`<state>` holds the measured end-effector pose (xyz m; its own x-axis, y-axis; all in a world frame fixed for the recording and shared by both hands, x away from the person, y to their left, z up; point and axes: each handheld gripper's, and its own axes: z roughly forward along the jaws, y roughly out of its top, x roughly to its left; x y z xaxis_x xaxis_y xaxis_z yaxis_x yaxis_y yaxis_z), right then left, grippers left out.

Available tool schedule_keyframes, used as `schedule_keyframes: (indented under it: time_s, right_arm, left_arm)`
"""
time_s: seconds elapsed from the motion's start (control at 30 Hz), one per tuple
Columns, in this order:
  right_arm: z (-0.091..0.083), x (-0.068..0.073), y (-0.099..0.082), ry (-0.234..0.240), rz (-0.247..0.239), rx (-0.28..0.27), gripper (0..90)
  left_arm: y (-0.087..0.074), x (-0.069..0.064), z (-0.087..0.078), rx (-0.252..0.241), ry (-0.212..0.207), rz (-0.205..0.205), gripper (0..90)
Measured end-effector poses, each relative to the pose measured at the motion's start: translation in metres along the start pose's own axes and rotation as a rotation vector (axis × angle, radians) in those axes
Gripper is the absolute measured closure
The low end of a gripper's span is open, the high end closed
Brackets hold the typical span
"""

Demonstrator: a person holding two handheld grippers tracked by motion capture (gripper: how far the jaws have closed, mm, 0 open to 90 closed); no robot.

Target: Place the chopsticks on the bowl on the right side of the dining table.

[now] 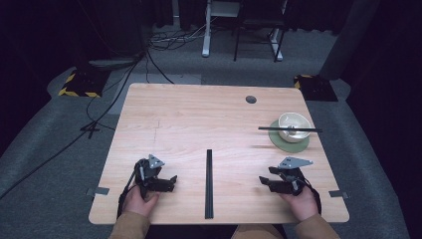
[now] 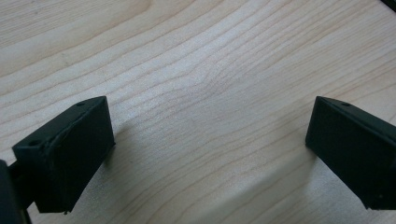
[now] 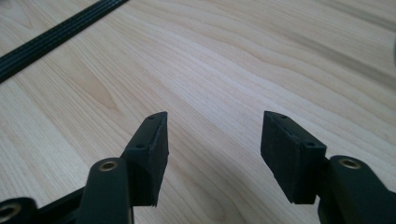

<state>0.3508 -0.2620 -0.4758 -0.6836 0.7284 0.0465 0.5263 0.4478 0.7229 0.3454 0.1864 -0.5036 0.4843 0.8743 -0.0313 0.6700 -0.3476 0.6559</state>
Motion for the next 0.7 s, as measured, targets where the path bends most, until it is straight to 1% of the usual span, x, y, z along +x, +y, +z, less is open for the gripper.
schedule_keyframes:
  time_s: [0.07, 0.17, 0.2, 0.33, 0.4, 0.47, 0.57, 0.6, 0.63, 0.7]
  right_arm:
    - [0.002, -0.001, -0.004, 0.002, -0.001, 0.010, 41.6]
    - [0.005, 0.001, -0.011, 0.008, -0.005, 0.000, 41.1]
    - [0.006, 0.001, -0.013, 0.009, -0.017, -0.001, 40.9]
    - [0.010, 0.004, -0.019, 0.015, -0.031, -0.012, 40.6]
    - [0.011, 0.006, -0.021, 0.010, -0.041, -0.027, 40.6]
    - [0.013, 0.007, -0.024, 0.003, -0.062, -0.045, 40.0]
    - [0.014, 0.008, -0.025, -0.003, -0.054, -0.060, 39.4]
    - [0.014, 0.008, -0.025, -0.008, -0.066, -0.057, 38.1]
    - [0.015, 0.008, -0.024, -0.014, -0.058, -0.057, 34.5]
    - [0.017, 0.006, -0.023, -0.008, -0.069, -0.046, 27.7]
  left_arm:
    - [0.000, 0.000, 0.000, -0.001, 0.002, 0.000, 1.3]
    - [0.000, 0.000, 0.000, -0.001, 0.001, 0.000, 1.3]
    - [0.000, 0.000, 0.000, -0.001, 0.002, 0.001, 1.3]
    - [0.000, 0.000, 0.000, -0.001, 0.001, 0.001, 1.3]
    - [0.000, 0.000, 0.000, -0.001, 0.002, 0.000, 1.3]
    - [0.000, 0.000, 0.000, -0.001, 0.002, 0.001, 1.3]
    - [0.000, 0.000, 0.000, -0.001, 0.001, 0.001, 1.3]
    - [0.000, 0.000, 0.000, 0.000, 0.000, 0.000, 1.3]
    - [0.000, 0.000, 0.000, 0.000, 0.000, 0.000, 1.3]
    - [0.000, 0.000, 0.000, 0.000, 0.000, 0.000, 1.3]
